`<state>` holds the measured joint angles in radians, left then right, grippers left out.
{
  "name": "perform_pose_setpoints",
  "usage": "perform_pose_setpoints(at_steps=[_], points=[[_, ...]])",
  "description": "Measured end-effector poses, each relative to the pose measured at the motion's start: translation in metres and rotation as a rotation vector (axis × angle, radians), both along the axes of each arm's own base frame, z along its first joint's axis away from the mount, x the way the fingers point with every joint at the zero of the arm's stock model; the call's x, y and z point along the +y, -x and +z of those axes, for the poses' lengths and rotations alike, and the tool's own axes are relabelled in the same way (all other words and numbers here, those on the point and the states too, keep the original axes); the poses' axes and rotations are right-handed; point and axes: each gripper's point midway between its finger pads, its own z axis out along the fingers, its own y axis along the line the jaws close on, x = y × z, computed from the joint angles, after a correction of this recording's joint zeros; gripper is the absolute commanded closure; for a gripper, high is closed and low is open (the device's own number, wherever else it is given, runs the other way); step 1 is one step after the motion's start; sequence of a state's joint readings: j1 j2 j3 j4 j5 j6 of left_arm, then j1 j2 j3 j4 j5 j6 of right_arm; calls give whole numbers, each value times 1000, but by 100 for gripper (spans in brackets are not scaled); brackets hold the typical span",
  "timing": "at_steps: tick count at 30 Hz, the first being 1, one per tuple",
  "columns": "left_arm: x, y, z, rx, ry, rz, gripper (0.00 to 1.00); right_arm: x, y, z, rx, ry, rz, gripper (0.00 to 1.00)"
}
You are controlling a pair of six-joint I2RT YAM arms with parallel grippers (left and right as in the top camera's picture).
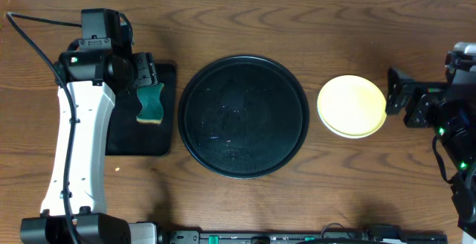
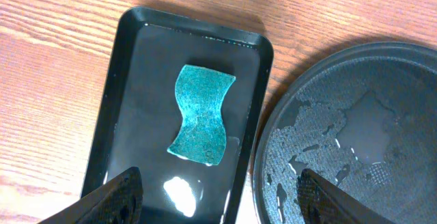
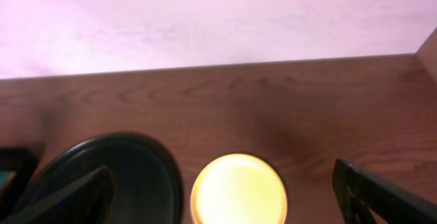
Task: Clean dirty plates on tray and stack at the side
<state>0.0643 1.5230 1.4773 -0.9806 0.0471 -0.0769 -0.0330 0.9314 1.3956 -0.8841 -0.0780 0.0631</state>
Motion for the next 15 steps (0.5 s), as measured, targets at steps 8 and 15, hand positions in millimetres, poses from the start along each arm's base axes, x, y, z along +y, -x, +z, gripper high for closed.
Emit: perform_pose_setpoints(at_steps=[8,15], points=[[0,0,0,1,1,0,27,-6,4,-44,-129,66,-13,1],[0,0,0,1,0,0,27,-4,22,-119,-251,86,-6,1]])
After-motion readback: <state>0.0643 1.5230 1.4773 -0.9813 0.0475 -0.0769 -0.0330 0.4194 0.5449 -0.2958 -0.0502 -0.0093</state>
